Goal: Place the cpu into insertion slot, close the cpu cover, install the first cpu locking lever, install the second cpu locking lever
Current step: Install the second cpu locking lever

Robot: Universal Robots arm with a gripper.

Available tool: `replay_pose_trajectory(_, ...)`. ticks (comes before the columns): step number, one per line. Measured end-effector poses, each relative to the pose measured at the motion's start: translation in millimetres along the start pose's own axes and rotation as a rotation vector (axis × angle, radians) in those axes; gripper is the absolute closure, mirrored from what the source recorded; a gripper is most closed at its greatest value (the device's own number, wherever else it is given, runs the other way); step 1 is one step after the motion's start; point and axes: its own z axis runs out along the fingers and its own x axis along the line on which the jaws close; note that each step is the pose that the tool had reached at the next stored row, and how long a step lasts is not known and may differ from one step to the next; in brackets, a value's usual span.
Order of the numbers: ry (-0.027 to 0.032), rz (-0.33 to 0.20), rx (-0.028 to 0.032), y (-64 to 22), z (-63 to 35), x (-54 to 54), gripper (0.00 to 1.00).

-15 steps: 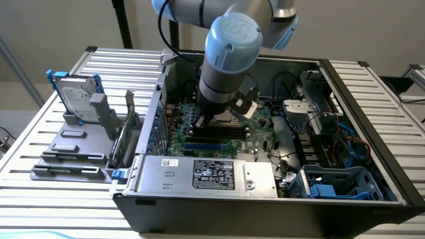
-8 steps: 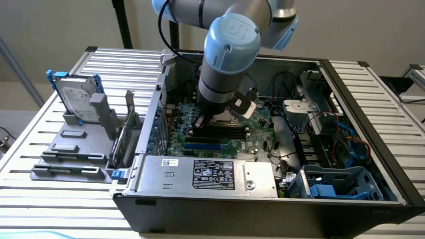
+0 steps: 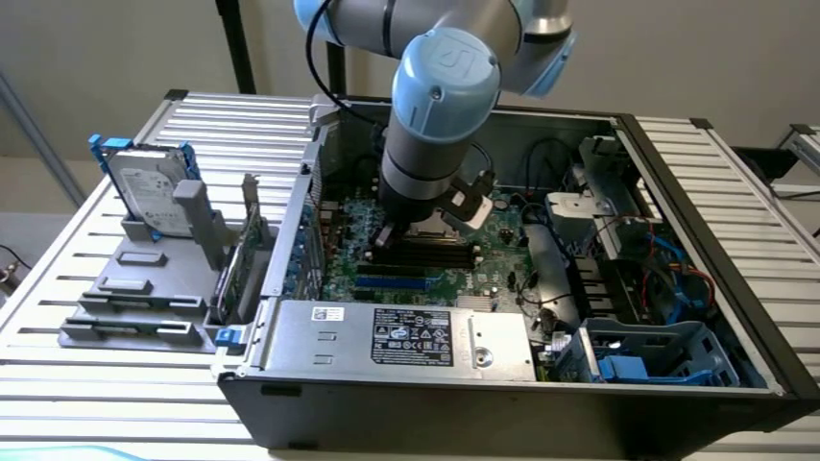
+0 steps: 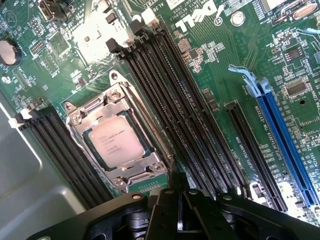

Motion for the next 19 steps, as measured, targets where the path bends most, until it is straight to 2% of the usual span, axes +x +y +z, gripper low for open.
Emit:
replay_pose_trajectory(6, -0.0130, 0.001, -0.0080, -0.9, 1.1, 0.3, 0.89)
replay_pose_trajectory(8, -0.0158, 0.001, -0.0096, -1.7, -2.4, 1.0, 0.89)
replay_pose_trajectory(12, -0.0168, 0.002, -0.0091, -4.5, -13.0, 3.9, 0.89)
replay_pose_trajectory(19, -0.0166, 0.002, -0.0091, -4.7, -13.3, 4.0, 0.89)
